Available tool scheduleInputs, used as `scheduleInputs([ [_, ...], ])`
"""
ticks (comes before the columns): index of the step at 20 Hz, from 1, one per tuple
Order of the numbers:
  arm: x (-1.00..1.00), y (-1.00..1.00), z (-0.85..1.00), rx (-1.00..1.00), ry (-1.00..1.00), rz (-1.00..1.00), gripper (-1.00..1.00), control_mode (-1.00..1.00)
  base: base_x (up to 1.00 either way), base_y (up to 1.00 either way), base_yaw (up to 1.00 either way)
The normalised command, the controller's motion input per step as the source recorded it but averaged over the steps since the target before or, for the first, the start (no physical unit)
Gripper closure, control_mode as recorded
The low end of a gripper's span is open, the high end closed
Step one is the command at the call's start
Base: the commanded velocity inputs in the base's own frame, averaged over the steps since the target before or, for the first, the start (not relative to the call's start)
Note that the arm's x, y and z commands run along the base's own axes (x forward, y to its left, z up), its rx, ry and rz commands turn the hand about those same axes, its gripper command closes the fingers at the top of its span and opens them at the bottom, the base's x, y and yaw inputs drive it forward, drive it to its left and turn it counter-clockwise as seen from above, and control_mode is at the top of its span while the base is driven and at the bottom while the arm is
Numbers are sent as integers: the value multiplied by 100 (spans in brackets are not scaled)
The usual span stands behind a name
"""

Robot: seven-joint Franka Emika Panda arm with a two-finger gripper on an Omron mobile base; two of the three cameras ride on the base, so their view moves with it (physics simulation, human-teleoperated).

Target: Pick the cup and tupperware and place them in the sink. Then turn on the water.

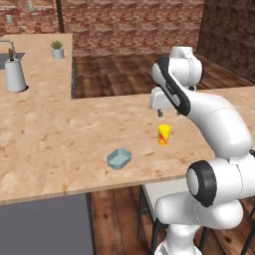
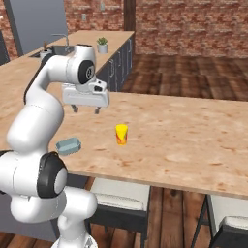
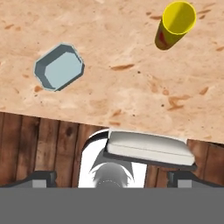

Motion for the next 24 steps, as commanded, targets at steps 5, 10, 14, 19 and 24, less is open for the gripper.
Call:
scheduleInputs([
  [5, 12, -11, 0, 0, 1, 4, -100, -100, 0, 0, 0],
  [10, 23, -2, 0, 0, 3, 2, -100, -100, 0, 0, 0],
  [14, 31, 0, -3, 0, 3, 2, -100, -100, 0, 0, 0],
  [19, 29, 0, 0, 0, 5, 2, -100, -100, 0, 0, 0],
  [24, 26, 0, 0, 0, 5, 1, -100, -100, 0, 0, 0],
])
